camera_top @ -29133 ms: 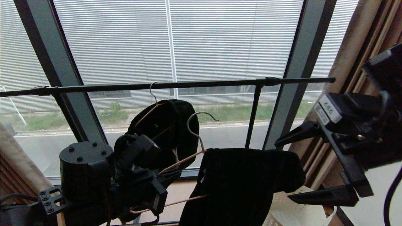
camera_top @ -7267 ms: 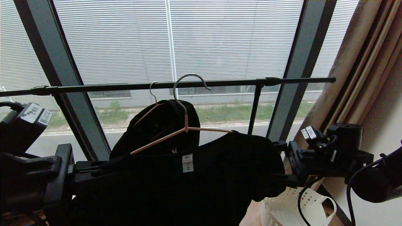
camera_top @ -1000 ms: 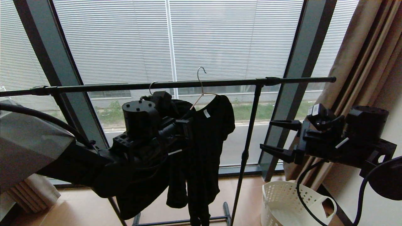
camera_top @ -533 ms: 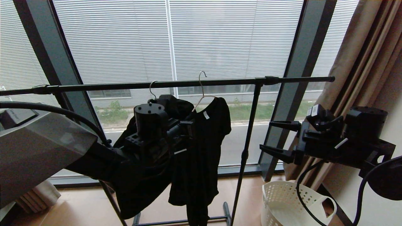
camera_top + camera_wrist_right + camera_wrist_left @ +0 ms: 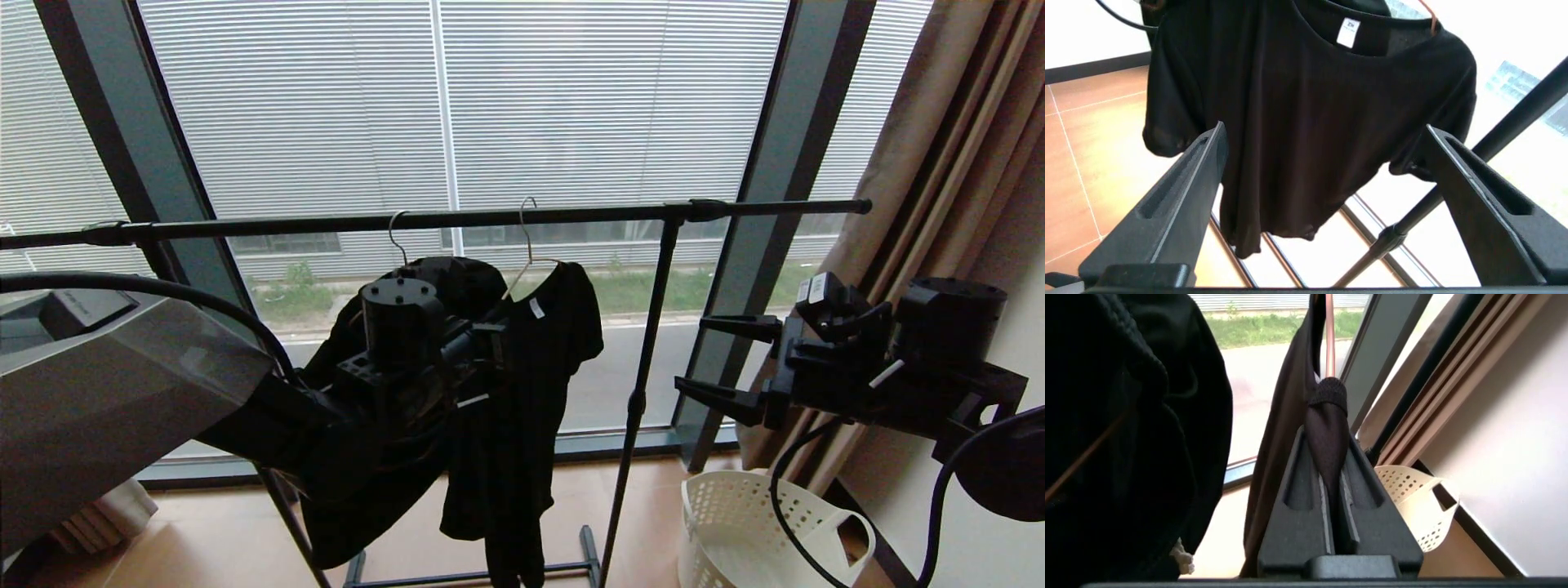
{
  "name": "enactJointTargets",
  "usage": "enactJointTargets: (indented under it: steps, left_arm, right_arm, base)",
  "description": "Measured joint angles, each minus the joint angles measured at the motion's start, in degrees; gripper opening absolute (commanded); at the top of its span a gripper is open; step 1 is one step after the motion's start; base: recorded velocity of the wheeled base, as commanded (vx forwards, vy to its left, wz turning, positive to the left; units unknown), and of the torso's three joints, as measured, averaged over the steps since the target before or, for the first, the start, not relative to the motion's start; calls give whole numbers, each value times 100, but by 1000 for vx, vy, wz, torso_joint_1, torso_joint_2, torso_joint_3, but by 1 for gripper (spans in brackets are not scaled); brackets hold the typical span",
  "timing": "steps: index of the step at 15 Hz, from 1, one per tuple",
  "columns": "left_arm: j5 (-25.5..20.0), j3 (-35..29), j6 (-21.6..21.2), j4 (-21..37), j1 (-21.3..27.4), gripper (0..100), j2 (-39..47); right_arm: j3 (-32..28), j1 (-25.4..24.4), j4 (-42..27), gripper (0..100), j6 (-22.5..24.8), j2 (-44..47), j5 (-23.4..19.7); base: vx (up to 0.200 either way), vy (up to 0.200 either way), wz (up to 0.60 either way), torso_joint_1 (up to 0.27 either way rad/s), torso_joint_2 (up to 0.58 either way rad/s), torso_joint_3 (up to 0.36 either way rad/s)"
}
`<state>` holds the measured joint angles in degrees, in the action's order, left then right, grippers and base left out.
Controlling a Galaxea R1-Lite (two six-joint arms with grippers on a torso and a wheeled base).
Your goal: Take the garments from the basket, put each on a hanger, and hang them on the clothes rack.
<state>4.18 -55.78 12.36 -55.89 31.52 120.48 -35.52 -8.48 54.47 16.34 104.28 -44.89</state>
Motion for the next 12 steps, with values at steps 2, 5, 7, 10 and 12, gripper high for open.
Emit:
enactJointTargets:
  steps: [2,5,7,10,12]
  left_arm:
    - [-5,11,1,-2,2,0,17]
    - [-5,20,0,0,4,0,22]
    - [-6,30,1,0,11,0,24]
    - [-2,33,0,0,11,0,24]
    - [-6,38,-13,1,11,0,24]
  right_arm:
    - [2,0,0,100,0,0,0]
    - [2,-2,0,100,0,0,-2]
    - [2,-2,0,100,0,2,-2]
    - [2,-13,2,100,0,2,-2]
    - [2,-24,0,100,-2,5,-2]
  base:
    - [0,0,0,0,0,0]
    - [0,0,0,0,0,0]
    - [0,0,0,0,0,0]
    - [0,0,0,0,0,0]
    - [0,0,0,0,0,0]
